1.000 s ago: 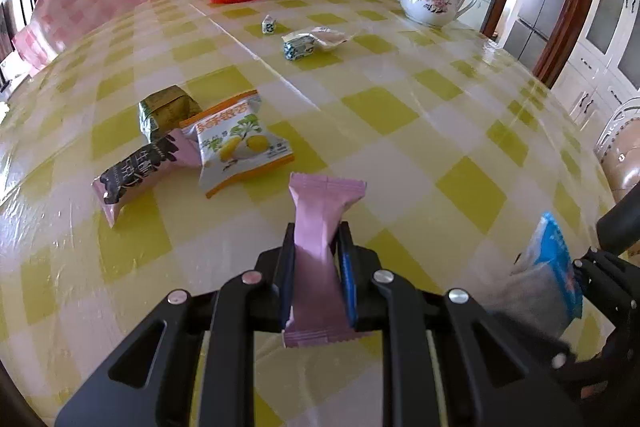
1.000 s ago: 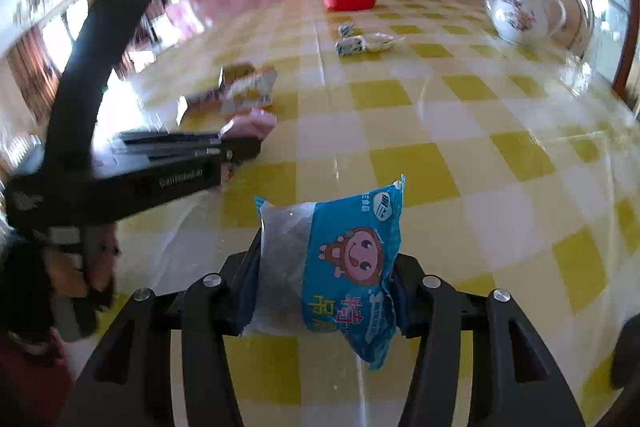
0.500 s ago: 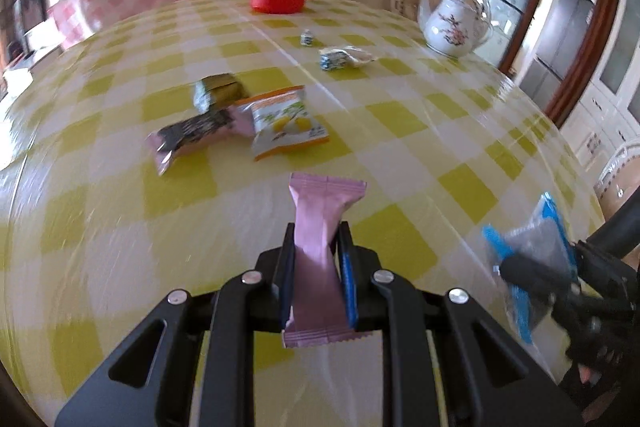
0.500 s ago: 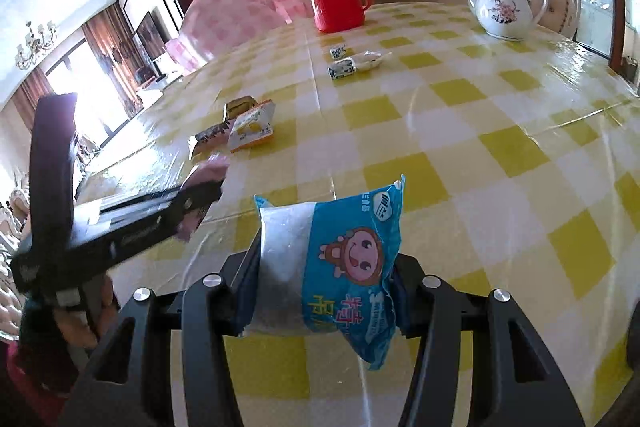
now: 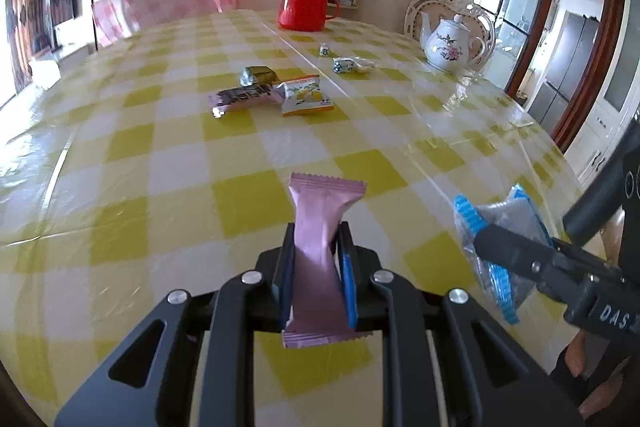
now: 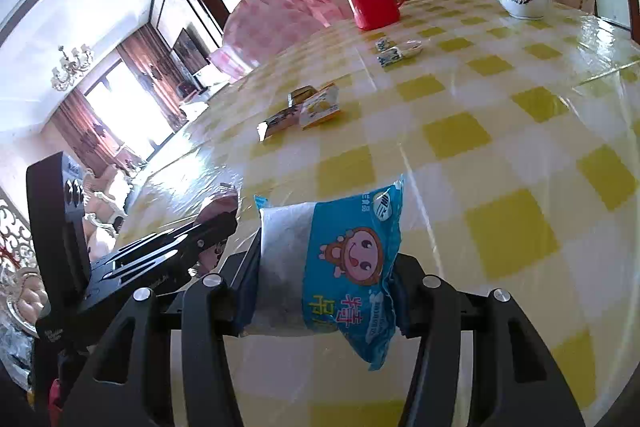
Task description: Organize snacks
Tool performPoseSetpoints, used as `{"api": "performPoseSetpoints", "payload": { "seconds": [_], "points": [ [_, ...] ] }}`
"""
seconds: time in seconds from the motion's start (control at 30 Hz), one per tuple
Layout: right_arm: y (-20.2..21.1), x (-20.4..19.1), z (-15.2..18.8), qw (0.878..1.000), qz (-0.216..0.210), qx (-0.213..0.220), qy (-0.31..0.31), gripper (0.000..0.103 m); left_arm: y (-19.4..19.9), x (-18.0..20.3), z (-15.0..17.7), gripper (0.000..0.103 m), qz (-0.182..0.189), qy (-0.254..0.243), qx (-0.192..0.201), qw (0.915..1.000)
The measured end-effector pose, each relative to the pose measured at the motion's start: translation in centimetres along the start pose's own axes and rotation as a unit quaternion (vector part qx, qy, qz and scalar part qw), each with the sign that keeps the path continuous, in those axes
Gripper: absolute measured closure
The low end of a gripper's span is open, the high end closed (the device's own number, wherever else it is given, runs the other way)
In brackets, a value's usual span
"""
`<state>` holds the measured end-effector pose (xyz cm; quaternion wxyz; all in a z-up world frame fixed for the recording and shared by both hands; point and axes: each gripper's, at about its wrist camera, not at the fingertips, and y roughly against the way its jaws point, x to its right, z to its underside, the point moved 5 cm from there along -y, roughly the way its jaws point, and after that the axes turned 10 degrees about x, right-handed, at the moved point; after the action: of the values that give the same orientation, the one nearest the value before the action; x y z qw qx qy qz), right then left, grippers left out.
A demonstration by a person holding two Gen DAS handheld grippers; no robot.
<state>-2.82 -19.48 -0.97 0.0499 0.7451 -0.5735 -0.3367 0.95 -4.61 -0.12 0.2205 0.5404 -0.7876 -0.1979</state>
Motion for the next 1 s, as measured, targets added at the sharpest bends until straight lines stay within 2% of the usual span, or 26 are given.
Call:
{"api": "performPoseSetpoints", "payload": {
  "seconds": [0.1,0.3,0.63,1.0],
  "points": [
    [0.5,-0.7,0.9,1.000,-0.009,-0.004,-0.003,0.051,2.1,-0.3,1.0,0.083,-0.022,-0.011,0.002,0.9997],
    [1.3,-3.1,3.2,0.999,-0.028,-0.020,0.010,0.051,5.6,-1.0,2.5,0.083,-0.036,-0.025,0.002,0.9990],
    [2.1,-9.8,6.3,0.995,-0.061,-0.040,0.073,0.051,12.3,-3.9,5.3,0.083,-0.049,-0.030,0.013,0.9983],
    [2.0,-18.8,10.3,0.979,-0.113,-0.069,0.154,0.051,17.9,-10.6,7.9,0.083,-0.089,-0.008,0.015,0.9959]
  ]
}}
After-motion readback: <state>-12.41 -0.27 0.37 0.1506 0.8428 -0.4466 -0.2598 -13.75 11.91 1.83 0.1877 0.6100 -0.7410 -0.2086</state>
